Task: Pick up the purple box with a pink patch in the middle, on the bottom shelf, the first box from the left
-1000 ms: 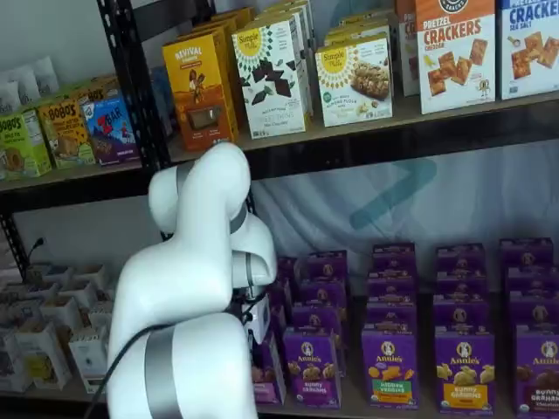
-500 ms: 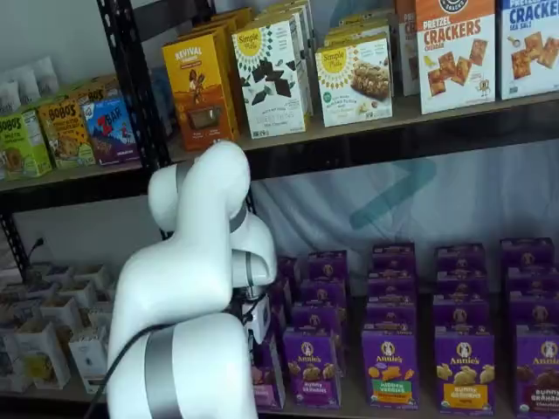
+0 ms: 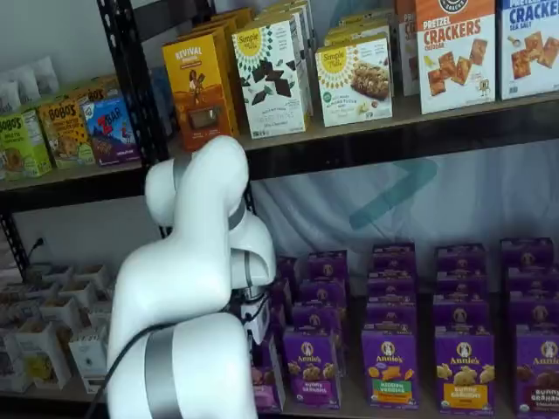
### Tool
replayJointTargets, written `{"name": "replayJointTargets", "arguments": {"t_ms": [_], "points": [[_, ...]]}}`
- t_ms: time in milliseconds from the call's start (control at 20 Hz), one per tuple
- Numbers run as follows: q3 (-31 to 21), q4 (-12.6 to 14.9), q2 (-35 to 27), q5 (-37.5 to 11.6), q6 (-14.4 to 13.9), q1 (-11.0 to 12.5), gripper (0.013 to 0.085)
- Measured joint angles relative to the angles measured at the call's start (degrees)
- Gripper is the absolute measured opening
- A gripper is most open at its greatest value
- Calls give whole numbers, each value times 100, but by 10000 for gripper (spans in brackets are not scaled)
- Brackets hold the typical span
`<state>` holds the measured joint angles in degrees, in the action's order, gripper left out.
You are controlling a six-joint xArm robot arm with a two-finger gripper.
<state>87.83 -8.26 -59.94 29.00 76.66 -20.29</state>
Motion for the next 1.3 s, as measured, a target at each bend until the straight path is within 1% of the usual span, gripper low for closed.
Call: {"name": "replayJointTargets", "arguments": {"t_ms": [200,300,550,650,750,900,1150,1300], "points": [[-399,-11,269,-119,-21,-40,330],[-592,-60,396,-191,6,-65,330],[-1269,-396,861,-509,259,-139,330],[-1598,-495,1105,-633,336,-162,330],[-1865,-530,1308,-719,363,-172,330],[-2326,-471,1671,-815,316,-175,330],[-3087,-216,2280,-977,93,-168,330],[-3637,-54,2767,-1047,-53,-164,330]]}}
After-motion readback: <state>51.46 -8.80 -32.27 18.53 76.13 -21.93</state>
